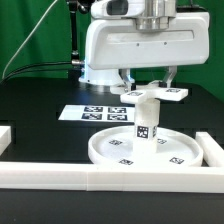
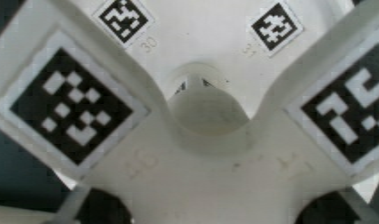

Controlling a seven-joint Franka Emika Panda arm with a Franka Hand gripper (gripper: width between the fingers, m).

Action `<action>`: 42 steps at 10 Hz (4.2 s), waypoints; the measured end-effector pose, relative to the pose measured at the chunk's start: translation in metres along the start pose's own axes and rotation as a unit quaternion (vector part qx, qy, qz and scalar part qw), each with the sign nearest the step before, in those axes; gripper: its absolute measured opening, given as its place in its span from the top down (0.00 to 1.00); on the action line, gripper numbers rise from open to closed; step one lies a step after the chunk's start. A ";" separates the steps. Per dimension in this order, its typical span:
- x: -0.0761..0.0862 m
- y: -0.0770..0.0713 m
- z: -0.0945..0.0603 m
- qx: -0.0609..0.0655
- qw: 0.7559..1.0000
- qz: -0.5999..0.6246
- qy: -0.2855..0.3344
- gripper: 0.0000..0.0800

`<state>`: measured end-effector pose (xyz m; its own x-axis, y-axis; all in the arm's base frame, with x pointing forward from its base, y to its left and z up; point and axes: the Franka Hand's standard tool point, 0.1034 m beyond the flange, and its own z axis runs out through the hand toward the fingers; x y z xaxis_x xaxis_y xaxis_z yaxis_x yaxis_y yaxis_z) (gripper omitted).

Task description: Assemble round table

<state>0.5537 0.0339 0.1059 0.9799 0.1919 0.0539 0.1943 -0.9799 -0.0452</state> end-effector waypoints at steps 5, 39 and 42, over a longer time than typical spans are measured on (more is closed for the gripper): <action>0.005 0.006 0.000 -0.004 1.000 -0.019 0.018 0.45; 0.009 0.008 -0.040 0.084 0.804 0.588 0.009 0.19; 0.007 0.006 -0.026 0.053 0.918 0.392 0.016 0.19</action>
Offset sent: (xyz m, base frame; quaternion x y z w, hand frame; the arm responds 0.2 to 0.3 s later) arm 0.0000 0.0000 0.0000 0.0000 0.0000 0.0000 1.0000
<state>0.5607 0.0275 0.1316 0.8194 -0.5732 -0.0073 -0.5650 -0.8054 -0.1791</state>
